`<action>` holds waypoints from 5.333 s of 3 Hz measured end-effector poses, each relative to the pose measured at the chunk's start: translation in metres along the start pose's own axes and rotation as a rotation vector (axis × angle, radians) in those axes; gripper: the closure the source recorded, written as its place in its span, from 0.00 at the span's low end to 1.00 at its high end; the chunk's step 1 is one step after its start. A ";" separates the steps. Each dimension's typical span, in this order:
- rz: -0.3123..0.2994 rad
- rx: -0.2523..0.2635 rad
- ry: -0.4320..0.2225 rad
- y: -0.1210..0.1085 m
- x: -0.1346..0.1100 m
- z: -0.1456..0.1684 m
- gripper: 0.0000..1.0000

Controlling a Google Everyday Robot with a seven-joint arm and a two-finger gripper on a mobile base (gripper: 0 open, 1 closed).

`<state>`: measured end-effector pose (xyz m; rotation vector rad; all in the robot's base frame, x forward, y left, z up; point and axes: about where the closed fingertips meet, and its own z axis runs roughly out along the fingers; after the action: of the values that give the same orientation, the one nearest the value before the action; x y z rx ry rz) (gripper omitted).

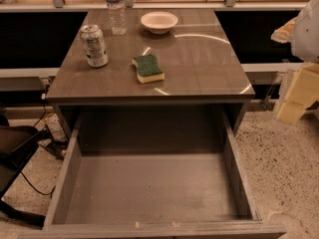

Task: Place water bottle into top drawer

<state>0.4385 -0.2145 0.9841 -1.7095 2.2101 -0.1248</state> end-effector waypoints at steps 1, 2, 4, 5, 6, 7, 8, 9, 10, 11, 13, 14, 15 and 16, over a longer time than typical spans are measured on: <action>0.006 0.012 -0.007 -0.003 0.000 -0.001 0.00; 0.058 0.115 -0.066 -0.025 0.003 -0.006 0.00; 0.399 0.295 -0.427 -0.104 0.047 -0.003 0.00; 0.491 0.386 -0.687 -0.158 0.040 -0.013 0.00; 0.524 0.493 -0.965 -0.210 0.013 -0.049 0.00; 0.526 0.500 -1.011 -0.216 0.001 -0.057 0.00; 0.526 0.500 -1.010 -0.215 0.002 -0.057 0.00; 0.534 0.503 -1.036 -0.219 -0.019 -0.054 0.00; 0.540 0.502 -1.096 -0.230 -0.074 -0.036 0.00; 0.532 0.502 -1.133 -0.251 -0.120 -0.016 0.00; 0.490 0.433 -1.094 -0.273 -0.210 0.038 0.00; 0.507 0.382 -1.102 -0.271 -0.253 0.063 0.00; 0.555 0.344 -1.143 -0.275 -0.292 0.074 0.00; 0.554 0.344 -1.143 -0.275 -0.292 0.074 0.00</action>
Offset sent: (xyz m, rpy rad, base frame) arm 0.0485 -0.0292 0.0273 0.1311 -0.2713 -0.1451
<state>0.7789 -0.0010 1.0527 -0.6157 1.5245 0.4639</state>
